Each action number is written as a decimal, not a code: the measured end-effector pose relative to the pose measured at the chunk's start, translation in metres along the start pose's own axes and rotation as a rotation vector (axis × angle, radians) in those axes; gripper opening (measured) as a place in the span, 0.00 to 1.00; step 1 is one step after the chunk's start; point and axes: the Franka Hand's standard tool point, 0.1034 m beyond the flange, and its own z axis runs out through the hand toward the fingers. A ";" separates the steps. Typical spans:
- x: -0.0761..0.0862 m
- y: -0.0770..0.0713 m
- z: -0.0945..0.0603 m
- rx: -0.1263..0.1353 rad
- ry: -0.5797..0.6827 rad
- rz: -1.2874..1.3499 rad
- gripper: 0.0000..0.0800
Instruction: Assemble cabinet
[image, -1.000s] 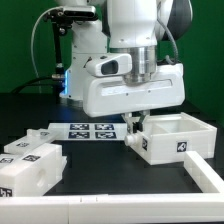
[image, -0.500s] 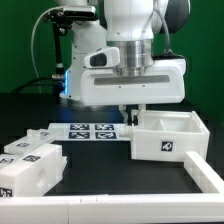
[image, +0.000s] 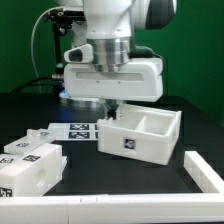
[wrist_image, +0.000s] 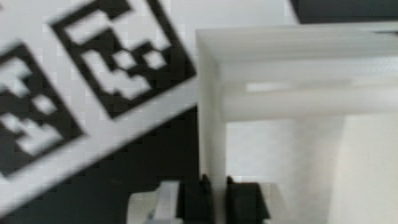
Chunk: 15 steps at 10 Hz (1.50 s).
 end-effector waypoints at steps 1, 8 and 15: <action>-0.006 -0.002 0.004 -0.006 0.001 0.121 0.04; 0.016 -0.047 0.014 0.057 -0.016 0.852 0.04; 0.027 -0.084 0.015 0.112 -0.002 1.016 0.04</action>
Offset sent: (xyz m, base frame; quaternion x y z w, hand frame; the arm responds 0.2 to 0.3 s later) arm 0.0000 0.0000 0.0000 0.0000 0.0000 0.1296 0.9916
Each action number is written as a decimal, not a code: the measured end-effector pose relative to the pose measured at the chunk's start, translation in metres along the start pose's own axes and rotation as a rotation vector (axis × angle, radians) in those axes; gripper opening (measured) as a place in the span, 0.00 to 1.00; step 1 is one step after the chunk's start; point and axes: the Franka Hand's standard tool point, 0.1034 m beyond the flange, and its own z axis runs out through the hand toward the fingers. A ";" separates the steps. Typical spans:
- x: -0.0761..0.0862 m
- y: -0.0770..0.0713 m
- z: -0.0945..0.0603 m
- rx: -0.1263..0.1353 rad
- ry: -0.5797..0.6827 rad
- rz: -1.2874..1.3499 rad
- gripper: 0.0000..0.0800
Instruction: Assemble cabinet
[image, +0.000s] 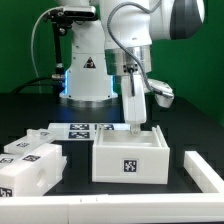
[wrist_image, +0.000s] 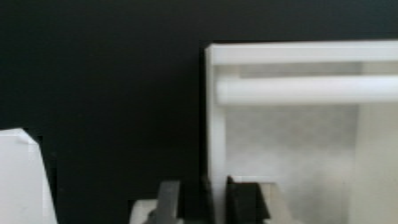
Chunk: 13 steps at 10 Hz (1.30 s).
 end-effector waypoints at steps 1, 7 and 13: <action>-0.009 -0.018 0.001 0.010 0.001 -0.051 0.04; -0.033 -0.049 0.005 0.026 -0.021 -0.103 0.04; -0.038 -0.080 0.008 0.024 -0.035 -0.075 0.04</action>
Offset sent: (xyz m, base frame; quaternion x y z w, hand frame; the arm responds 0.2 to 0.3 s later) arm 0.0493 0.0097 0.0054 -0.0127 0.0538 -0.1524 0.9868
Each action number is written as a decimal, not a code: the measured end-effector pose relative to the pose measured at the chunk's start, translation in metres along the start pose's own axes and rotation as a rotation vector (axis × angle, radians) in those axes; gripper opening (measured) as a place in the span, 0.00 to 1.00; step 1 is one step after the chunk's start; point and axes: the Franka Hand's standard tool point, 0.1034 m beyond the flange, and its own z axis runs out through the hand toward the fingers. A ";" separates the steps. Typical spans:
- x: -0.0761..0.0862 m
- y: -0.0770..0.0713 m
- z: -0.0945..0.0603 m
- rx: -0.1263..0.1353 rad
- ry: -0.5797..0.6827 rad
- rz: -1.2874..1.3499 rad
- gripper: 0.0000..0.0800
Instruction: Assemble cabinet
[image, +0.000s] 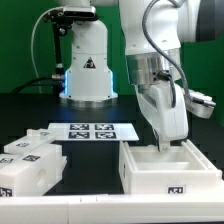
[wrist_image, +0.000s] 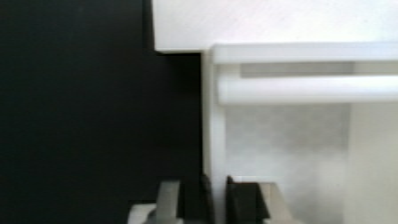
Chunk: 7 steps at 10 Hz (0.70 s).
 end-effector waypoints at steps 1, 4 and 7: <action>0.000 0.000 0.000 0.001 0.000 0.000 0.04; 0.000 0.000 0.000 0.001 0.000 -0.004 0.04; 0.003 -0.003 -0.028 0.012 -0.038 -0.075 0.57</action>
Offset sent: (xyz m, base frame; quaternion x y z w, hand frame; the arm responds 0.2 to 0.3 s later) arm 0.0000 0.0000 0.0000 0.0000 0.0000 0.0000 1.0000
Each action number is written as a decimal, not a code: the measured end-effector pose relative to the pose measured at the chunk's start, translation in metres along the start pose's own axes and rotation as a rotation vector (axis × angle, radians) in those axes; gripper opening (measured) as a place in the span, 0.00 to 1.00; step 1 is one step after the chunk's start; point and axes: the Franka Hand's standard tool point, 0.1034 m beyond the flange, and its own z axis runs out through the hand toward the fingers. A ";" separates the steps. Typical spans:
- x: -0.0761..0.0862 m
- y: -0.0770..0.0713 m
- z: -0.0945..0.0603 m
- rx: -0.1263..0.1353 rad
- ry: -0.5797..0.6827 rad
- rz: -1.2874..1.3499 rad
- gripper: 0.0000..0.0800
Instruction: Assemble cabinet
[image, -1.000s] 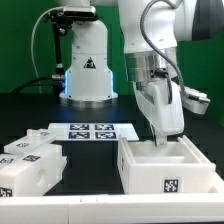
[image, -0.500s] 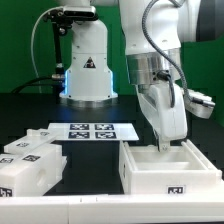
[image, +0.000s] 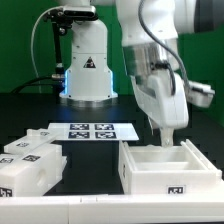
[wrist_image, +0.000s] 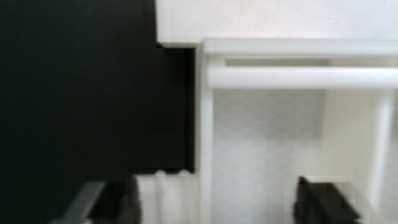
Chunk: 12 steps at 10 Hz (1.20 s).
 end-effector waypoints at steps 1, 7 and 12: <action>0.002 0.002 -0.010 0.002 -0.016 -0.009 0.57; 0.019 0.006 -0.016 0.000 -0.035 -0.202 1.00; 0.055 0.017 -0.031 -0.045 -0.213 -0.304 1.00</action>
Offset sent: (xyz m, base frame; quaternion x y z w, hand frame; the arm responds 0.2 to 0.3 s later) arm 0.0000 0.0000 0.0000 0.0000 0.0000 0.0000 1.0000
